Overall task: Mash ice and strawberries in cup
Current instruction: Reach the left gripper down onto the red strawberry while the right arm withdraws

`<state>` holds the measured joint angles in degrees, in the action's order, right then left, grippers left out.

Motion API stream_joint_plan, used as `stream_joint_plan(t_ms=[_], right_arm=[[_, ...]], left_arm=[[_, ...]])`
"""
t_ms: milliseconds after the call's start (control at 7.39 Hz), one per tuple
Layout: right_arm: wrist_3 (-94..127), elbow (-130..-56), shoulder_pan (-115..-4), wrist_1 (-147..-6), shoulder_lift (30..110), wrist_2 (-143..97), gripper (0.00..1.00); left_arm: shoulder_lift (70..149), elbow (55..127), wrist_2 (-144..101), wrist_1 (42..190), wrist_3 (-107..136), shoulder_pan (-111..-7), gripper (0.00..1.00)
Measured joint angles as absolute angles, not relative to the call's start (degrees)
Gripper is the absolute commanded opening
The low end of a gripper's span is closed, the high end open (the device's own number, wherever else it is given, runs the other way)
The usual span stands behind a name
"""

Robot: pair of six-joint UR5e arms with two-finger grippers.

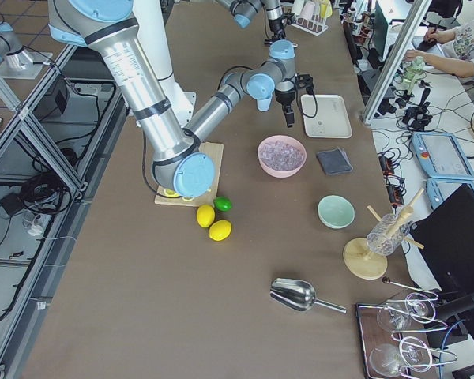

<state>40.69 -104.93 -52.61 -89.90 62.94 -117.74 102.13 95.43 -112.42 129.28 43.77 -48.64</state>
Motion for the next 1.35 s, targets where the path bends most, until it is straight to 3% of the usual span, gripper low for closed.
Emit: stream_joint_plan(t_ms=[271, 812, 1082, 1218, 1353], right_arm=[[29.8, -104.0, -59.6, -89.7, 67.8, -123.0, 0.98], [27.1, -101.5, -61.2, -89.5, 67.4, -123.9, 0.98], [25.3, -100.6, -61.5, -89.6, 66.7, -124.6, 0.98], [24.1, -100.2, -61.7, -89.6, 66.7, -125.4, 0.98], [23.2, -100.0, -62.0, -89.6, 66.8, -125.8, 0.98]], left_arm=[[102.5, 95.8, -108.0, 128.9, 50.0, -42.7, 0.97], [102.5, 95.7, -102.2, 126.1, 53.4, -37.8, 0.96], [102.1, 95.3, -101.4, 125.9, 53.4, -37.4, 0.71], [101.9, 95.2, -101.3, 125.9, 53.3, -37.4, 0.49], [101.9, 95.2, -101.3, 125.7, 53.3, -37.3, 0.4]])
